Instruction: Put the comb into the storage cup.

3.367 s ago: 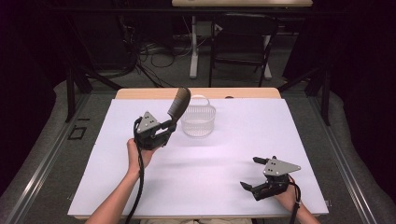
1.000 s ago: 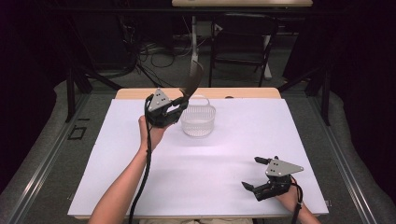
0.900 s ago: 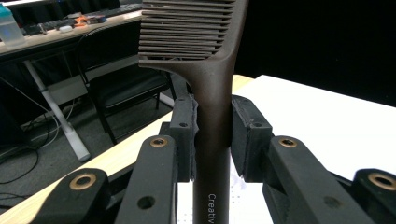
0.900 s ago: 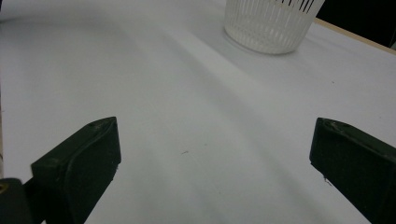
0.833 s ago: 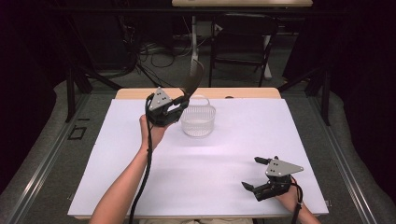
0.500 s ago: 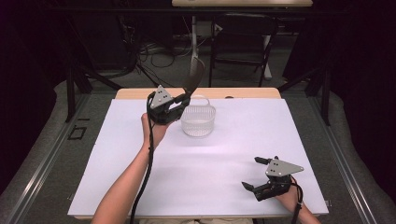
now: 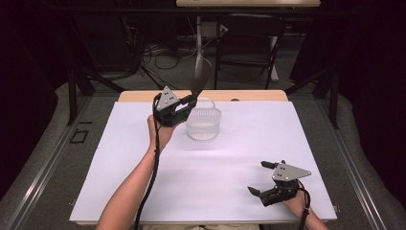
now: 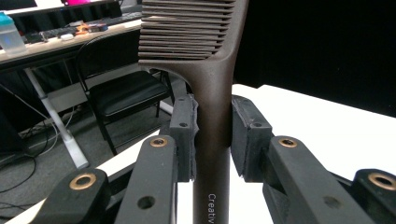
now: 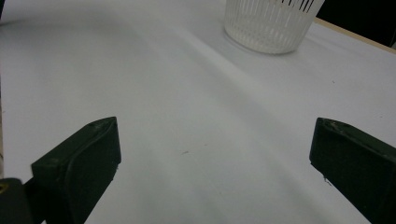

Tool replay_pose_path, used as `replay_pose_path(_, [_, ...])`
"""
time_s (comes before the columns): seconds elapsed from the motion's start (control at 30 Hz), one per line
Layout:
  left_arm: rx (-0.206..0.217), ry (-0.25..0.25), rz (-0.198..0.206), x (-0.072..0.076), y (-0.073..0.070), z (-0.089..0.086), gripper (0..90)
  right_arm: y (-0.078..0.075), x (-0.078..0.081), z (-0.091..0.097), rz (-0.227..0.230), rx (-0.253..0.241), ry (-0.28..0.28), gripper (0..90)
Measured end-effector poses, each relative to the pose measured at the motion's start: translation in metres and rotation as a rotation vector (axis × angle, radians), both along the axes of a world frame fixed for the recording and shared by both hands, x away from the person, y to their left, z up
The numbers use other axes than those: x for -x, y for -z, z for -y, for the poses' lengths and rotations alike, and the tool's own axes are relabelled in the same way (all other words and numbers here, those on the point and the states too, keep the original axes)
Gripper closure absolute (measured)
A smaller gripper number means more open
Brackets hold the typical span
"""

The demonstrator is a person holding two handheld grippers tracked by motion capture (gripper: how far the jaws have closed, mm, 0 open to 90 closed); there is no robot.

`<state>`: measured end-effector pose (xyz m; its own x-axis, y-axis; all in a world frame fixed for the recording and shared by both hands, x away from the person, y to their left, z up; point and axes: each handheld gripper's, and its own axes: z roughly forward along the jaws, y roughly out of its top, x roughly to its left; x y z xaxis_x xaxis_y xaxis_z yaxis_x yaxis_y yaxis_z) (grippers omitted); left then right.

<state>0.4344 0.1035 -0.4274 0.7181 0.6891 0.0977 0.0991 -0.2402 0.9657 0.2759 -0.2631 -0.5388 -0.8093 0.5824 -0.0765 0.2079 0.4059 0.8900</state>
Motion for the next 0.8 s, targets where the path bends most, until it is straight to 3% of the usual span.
replay_pose_path(0.8, [0.043, 0.016, 0.034, -0.012, 0.013, 0.01, 72.4, 0.0, 0.001, 0.0, 0.003, -0.003, -0.001, 1.7])
